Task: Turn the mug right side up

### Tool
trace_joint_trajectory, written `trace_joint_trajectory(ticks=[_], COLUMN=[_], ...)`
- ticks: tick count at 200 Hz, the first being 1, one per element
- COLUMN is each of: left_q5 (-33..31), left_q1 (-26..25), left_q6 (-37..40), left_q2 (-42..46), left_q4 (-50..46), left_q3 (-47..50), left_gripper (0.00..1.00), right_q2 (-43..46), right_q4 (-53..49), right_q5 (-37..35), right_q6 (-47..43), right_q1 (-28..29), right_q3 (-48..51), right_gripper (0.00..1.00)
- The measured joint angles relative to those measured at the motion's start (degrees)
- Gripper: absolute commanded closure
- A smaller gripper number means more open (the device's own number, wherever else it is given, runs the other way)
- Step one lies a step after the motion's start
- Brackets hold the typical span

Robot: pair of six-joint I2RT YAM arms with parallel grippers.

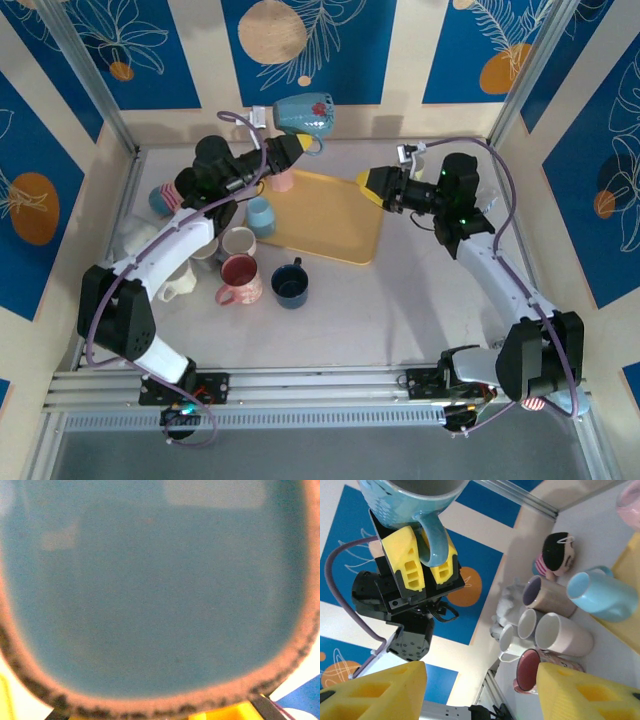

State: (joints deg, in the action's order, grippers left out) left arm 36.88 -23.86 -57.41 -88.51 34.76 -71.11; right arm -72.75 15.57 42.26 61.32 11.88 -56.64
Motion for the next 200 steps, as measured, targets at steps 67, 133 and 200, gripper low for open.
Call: trace_joint_trajectory(ticks=[67,133,200], left_q5=[2.14,2.16,2.21], left_q1=[0.00,0.00,0.00], left_q6=[-2.51,-2.51,-2.73], left_q2=[0.00,0.00,0.02], left_q4=[3.13,1.99,1.66], left_q3=[2.43,2.51,2.69], left_gripper=[1.00,1.00,1.00], right_q2=[-6.84,-12.59,-16.39], right_q4=[10.54,18.12,21.86], right_q5=[0.39,-0.79,-2.51], right_q6=[5.35,9.40,11.45], right_q1=[5.25,7.93,9.97], right_q3=[-3.26,-6.82,-8.50], right_gripper=[0.37,0.46,0.53])
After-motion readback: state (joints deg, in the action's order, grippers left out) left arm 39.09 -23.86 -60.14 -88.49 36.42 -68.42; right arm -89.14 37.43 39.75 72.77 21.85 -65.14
